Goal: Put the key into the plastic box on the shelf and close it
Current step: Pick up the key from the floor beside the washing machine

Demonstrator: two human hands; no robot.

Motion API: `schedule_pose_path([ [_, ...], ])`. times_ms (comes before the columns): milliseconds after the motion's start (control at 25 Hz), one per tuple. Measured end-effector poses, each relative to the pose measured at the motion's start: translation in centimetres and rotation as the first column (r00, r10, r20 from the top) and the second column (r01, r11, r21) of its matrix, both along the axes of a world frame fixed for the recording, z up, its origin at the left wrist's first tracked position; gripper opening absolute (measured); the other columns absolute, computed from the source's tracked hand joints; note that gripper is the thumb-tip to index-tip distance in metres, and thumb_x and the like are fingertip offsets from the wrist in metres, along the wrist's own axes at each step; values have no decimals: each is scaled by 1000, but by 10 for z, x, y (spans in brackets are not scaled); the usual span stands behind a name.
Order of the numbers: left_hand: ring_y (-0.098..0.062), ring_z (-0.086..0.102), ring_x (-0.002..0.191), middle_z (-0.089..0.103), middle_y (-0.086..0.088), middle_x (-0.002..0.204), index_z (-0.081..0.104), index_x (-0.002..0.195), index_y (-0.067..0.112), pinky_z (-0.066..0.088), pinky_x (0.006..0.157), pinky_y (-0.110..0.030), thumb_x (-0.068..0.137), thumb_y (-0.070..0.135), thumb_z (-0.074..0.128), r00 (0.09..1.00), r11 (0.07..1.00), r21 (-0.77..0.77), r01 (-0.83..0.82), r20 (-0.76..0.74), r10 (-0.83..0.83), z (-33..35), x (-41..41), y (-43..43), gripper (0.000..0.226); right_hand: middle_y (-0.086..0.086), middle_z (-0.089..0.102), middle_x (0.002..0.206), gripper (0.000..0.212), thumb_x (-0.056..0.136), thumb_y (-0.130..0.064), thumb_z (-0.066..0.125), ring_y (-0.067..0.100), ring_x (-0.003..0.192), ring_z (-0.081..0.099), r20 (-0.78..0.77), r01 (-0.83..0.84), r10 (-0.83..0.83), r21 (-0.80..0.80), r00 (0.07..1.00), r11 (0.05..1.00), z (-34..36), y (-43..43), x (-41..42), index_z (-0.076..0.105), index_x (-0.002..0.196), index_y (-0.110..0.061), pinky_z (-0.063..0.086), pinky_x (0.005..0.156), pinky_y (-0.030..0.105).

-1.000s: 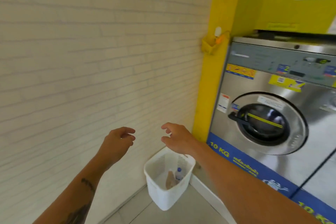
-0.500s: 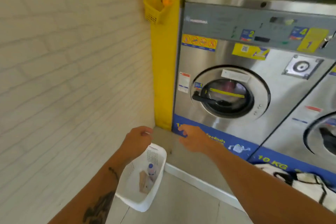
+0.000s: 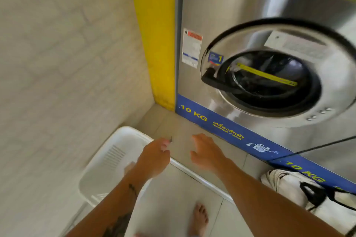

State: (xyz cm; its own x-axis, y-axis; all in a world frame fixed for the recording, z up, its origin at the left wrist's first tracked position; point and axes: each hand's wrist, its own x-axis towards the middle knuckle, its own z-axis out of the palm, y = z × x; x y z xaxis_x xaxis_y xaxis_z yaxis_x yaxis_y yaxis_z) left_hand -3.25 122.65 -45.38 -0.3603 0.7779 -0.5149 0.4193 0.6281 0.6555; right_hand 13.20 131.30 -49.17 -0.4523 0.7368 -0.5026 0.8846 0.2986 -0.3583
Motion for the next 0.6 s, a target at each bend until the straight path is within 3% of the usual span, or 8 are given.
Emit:
schedule_pose_path([
  [160,-19,51,124,49,1,141,47,136,22,37,103,-27,94,12,47,996,993,-96,75,-30,-79,-134,18,46,43,8,21,161,66,95,-28,46,27,148,16,31,-73,72,46,997,996,-122,41,-4,19,154,-14,23,117,38],
  [320,-25,43,133,38,-3,148,35,143,17,39,107,-35,90,11,47,958,953,-219,212,-147,-247,-272,16,86,55,10,13,164,68,97,-28,43,27,151,8,78,-133,126,96,989,986,-264,75,-8,12,156,-13,15,121,39],
  [480,-28,38,133,30,-5,151,25,147,18,45,102,-40,82,14,56,944,943,-267,199,-207,-257,-387,9,113,72,9,4,166,69,98,-28,40,27,152,1,103,-143,134,85,986,986,-379,94,-15,6,157,-14,10,123,42],
  [600,-30,31,137,23,-9,154,14,150,21,42,106,-42,79,20,62,925,953,-266,143,-308,-225,-439,6,130,86,10,-1,166,70,98,-28,40,28,152,-2,100,-131,118,140,988,981,-434,105,-17,4,157,-15,9,123,43],
])
